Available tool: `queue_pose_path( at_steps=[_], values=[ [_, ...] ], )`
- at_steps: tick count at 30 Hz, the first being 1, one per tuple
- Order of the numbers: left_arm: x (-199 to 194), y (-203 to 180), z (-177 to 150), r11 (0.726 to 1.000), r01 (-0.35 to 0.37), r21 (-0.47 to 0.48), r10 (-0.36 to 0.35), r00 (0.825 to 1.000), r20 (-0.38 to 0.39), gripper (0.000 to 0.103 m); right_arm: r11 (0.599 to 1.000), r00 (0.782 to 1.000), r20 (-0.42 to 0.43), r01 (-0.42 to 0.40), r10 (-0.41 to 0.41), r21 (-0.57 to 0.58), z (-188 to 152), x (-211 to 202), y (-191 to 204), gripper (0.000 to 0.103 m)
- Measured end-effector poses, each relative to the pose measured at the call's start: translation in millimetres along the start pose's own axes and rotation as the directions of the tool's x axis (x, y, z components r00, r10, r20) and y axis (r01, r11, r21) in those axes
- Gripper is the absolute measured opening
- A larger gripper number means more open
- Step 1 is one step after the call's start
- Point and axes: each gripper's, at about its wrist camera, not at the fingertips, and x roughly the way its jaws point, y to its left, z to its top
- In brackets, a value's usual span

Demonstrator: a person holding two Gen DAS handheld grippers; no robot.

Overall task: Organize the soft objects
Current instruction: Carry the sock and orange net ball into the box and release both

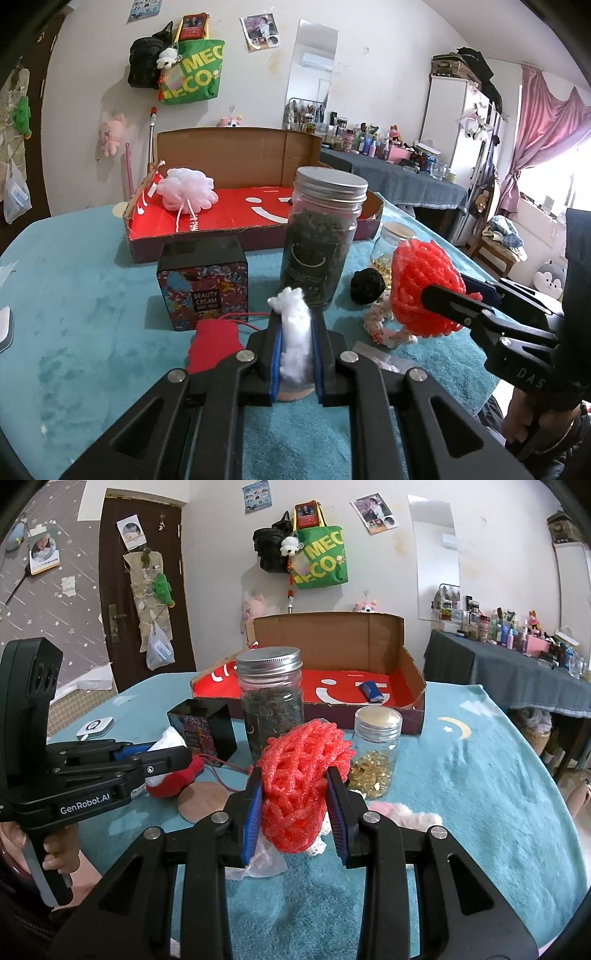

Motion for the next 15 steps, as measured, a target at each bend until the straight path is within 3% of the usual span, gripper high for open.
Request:
queue_pose_path(
  at_steps=[15],
  values=[
    [-9.9,18.2,24.3,0.999,-0.047,-0.007,0.047,0.998,0.052,0.014,0.998,0.998,0.043,0.055,-0.055,-0.004,22.3,-8.2,-18.0,0.031]
  ],
)
